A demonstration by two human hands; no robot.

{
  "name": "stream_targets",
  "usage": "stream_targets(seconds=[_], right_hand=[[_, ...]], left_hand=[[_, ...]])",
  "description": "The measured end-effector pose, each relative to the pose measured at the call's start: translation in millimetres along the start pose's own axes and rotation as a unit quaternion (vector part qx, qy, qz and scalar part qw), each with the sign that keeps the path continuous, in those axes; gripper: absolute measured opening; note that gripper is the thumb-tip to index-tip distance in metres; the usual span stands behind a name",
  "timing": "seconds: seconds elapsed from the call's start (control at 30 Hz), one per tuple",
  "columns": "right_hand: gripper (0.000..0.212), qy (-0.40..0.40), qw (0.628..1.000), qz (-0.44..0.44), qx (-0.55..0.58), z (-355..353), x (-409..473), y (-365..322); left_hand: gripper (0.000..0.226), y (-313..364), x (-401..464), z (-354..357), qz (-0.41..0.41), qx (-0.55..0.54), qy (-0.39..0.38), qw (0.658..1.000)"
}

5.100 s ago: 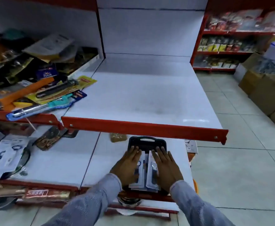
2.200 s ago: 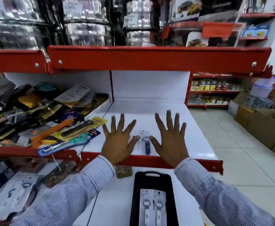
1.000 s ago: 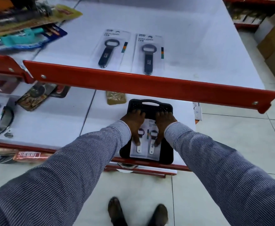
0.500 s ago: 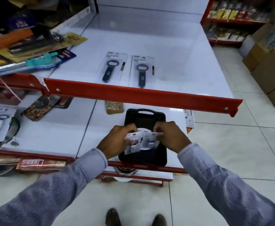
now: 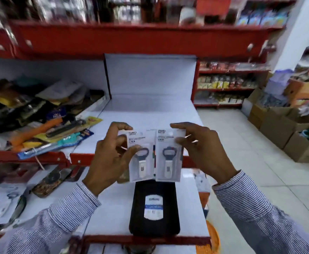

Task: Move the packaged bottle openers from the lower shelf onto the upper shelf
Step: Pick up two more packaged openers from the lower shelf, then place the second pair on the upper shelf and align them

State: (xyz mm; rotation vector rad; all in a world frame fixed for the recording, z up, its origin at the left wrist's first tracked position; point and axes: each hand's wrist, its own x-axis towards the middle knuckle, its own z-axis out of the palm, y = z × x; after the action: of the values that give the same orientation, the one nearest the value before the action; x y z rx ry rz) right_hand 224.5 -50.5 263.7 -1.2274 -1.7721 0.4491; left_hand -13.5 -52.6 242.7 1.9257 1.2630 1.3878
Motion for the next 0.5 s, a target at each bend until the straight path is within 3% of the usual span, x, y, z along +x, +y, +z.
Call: stream_targets(seconds=[0.07,0.23,0.37,0.5], right_hand=[[0.038,0.031,0.999,0.005,0.013,-16.4,23.0,0.8],[0.026,0.073,0.987,0.101,0.104,-46.4,76.6,15.4],[0.018,0.09,0.982,0.161,0.045,-51.9,115.9,49.8],[0.029,0.063,0.97,0.233,-0.013,-42.7,142.8,96.1]], left_hand=[[0.044,7.2,26.4,2.8,0.011,-0.032,0.008,0.999],[0.043,-4.9,95.0,30.6,-0.037,-0.084,0.008,0.996],[0.043,-18.1,135.4,56.5,-0.121,-0.097,-0.01,0.988],[0.043,-47.3,158.3,83.1,-0.192,-0.058,-0.018,0.979]])
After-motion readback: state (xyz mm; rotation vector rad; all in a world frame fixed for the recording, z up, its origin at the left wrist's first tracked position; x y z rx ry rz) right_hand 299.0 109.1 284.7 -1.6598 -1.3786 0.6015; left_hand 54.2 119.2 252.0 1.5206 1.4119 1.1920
